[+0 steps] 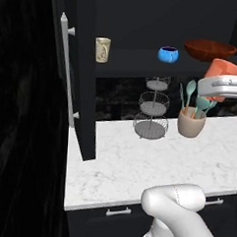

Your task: Gather all objects into one cabinet and sort the glasses and bowls to opposite sides.

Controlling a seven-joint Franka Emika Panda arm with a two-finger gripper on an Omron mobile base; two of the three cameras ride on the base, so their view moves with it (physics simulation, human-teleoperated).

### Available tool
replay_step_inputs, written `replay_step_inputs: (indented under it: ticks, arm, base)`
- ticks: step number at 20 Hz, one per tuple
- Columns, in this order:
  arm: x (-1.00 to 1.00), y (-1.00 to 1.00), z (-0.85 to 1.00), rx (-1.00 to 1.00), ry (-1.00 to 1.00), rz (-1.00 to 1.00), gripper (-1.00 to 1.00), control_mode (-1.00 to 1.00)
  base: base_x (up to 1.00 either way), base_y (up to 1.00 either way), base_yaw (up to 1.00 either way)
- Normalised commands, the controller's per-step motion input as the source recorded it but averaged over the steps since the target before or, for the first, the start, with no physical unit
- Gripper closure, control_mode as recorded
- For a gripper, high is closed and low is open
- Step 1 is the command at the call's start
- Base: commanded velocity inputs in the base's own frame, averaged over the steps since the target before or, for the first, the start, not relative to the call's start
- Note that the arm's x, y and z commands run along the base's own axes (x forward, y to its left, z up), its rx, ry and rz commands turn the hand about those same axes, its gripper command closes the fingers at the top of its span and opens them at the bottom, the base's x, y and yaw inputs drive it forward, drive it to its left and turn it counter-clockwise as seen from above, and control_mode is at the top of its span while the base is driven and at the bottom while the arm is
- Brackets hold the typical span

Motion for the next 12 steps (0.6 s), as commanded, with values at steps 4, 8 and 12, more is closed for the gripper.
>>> replay_step_inputs:
  ticks: [4, 8, 12]
  arm:
    - [0.61, 0.64, -0.58, 0.0, 0.06, 0.13, 1.0, -1.0]
    - [0.61, 0.27, -0.27, 0.04, 0.06, 0.08, 1.0, -1.0]
    - [0.77, 0.34, -0.11, 0.03, -0.06, 0.05, 1.0, -1.0]
  base:
    - [0.0, 0.0, 0.0]
    - [0.0, 0.0, 0.0]
    - [0.0, 0.0, 0.0]
